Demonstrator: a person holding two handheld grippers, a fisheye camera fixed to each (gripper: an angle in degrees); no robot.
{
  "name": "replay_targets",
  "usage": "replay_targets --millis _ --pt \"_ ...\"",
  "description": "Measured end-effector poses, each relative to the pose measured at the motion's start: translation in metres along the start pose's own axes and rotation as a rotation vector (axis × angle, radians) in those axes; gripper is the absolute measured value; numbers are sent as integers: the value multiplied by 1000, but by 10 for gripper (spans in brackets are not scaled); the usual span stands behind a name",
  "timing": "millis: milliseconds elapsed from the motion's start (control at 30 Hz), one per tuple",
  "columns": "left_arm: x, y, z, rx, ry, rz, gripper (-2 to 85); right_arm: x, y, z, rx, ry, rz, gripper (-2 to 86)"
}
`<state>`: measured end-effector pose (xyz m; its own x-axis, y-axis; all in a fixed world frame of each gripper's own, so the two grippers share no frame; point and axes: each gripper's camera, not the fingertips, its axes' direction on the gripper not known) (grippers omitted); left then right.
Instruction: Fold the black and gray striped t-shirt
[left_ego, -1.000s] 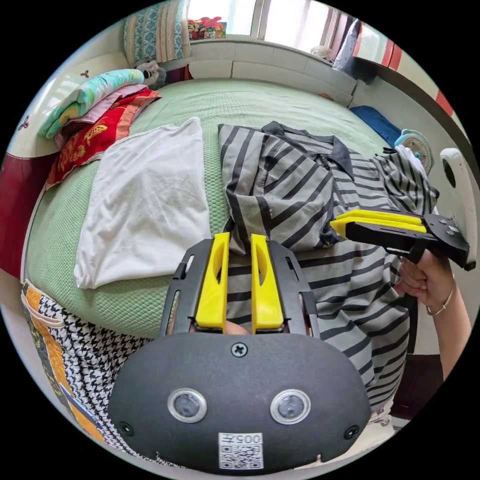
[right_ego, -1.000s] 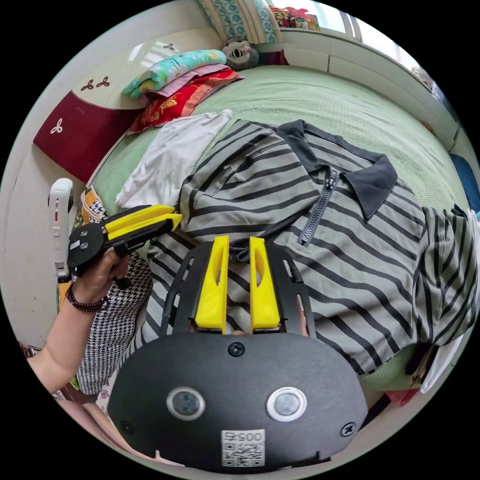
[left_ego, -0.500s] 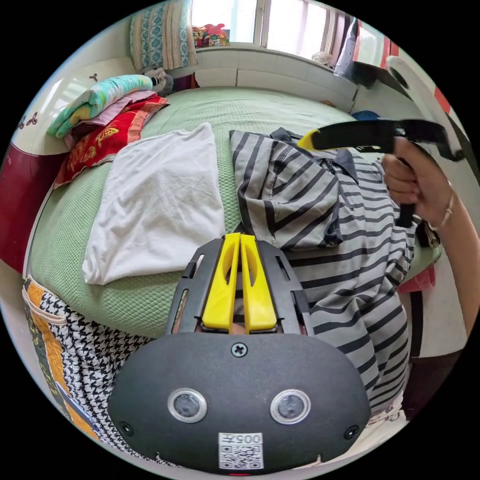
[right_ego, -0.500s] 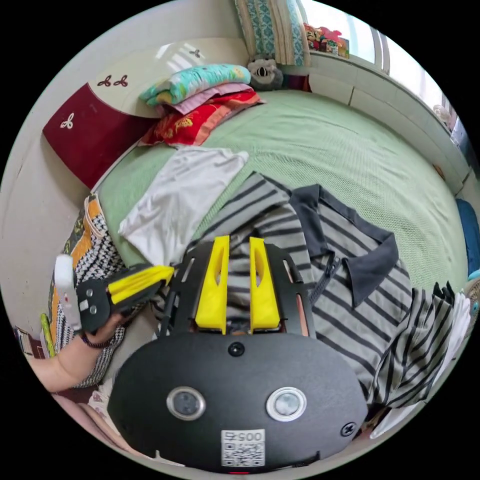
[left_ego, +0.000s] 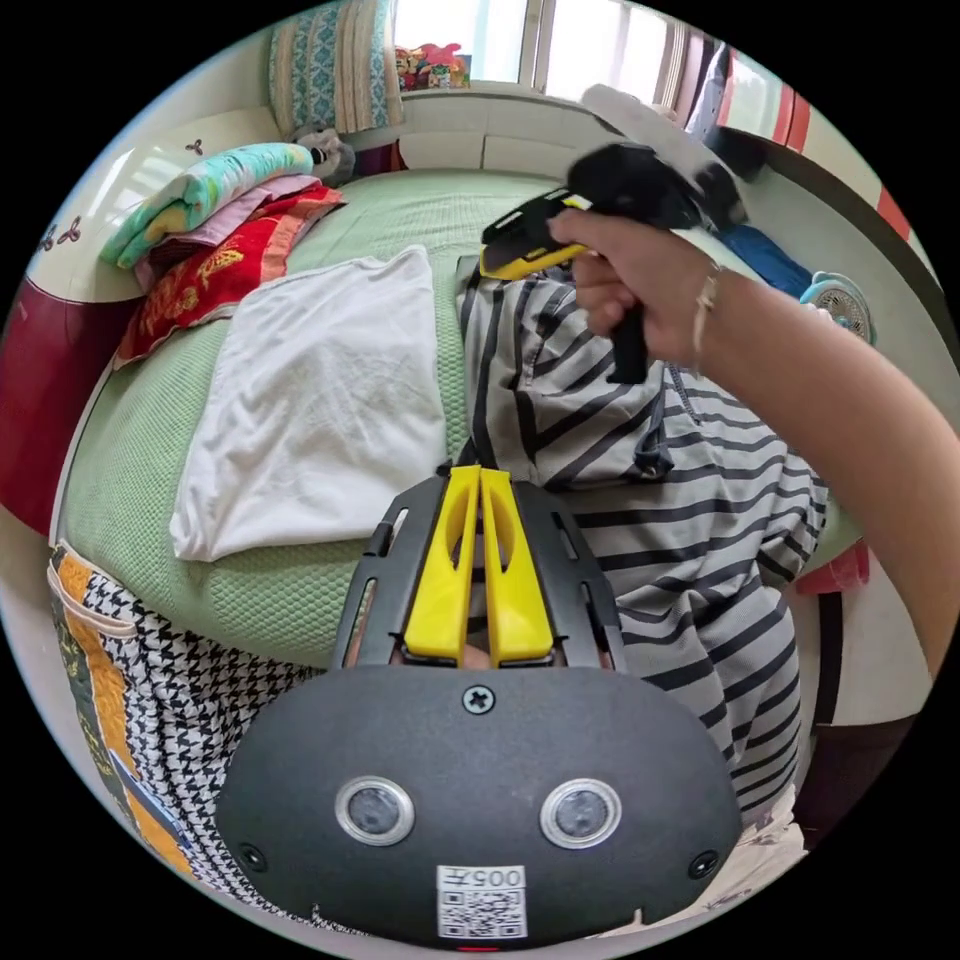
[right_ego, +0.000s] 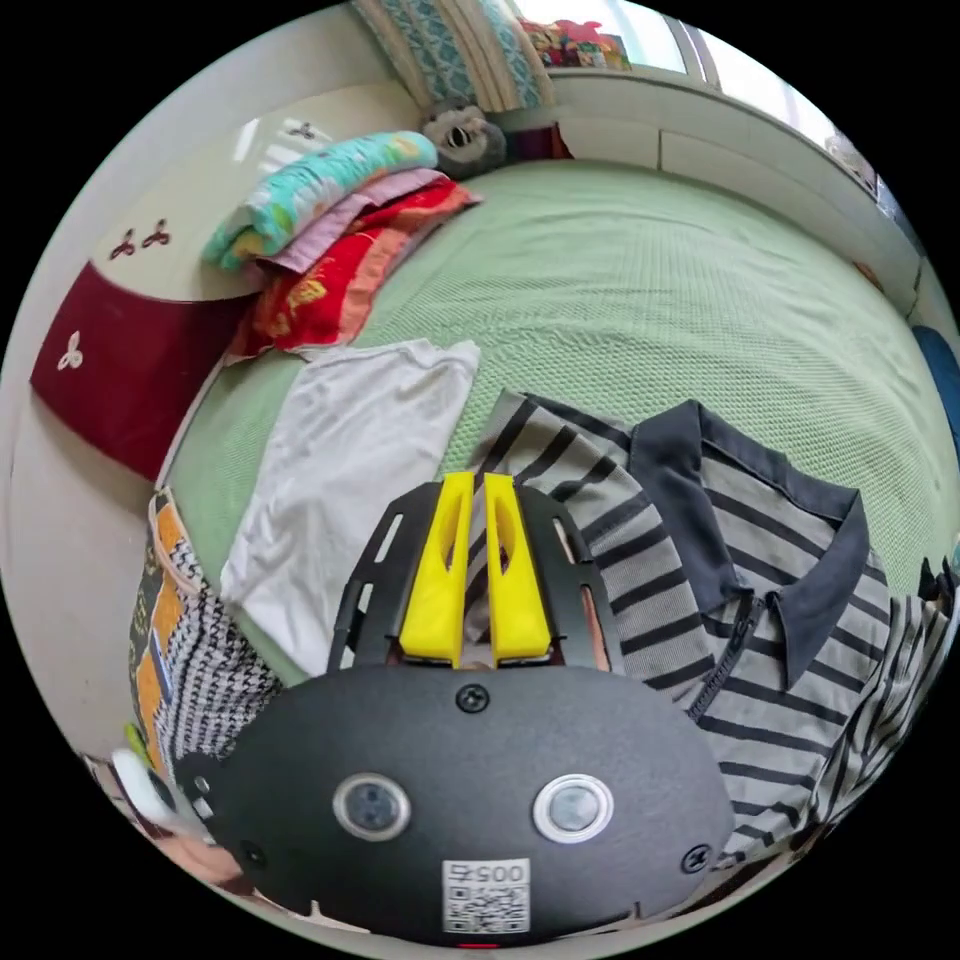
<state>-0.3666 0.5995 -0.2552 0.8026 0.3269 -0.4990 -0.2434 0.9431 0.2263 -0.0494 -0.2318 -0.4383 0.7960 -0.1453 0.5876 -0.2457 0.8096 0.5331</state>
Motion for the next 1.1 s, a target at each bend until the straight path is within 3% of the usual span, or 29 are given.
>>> replay_targets --millis 100,167,333,500,767,967,1100 --pt "9 7 -26 51 27 16 -7 15 79 -59 74 -73 -112 50" --pt "22 12 -39 45 55 23 -6 36 138 -88 86 -18 -104 58" --pt "65 23 -64 40 85 67 -7 113 279 -153 28 119 49 62" --pt "113 23 -85 34 72 140 -6 176 366 -245 114 224 205 63" --pt "170 1 -86 -3 58 246 -5 237 389 -330 297 316 383 109" --pt "203 -20 -78 -18 96 294 -6 297 340 -321 198 383 504 120" --pt "215 -26 -73 -26 87 330 -5 327 319 -307 164 366 581 66"
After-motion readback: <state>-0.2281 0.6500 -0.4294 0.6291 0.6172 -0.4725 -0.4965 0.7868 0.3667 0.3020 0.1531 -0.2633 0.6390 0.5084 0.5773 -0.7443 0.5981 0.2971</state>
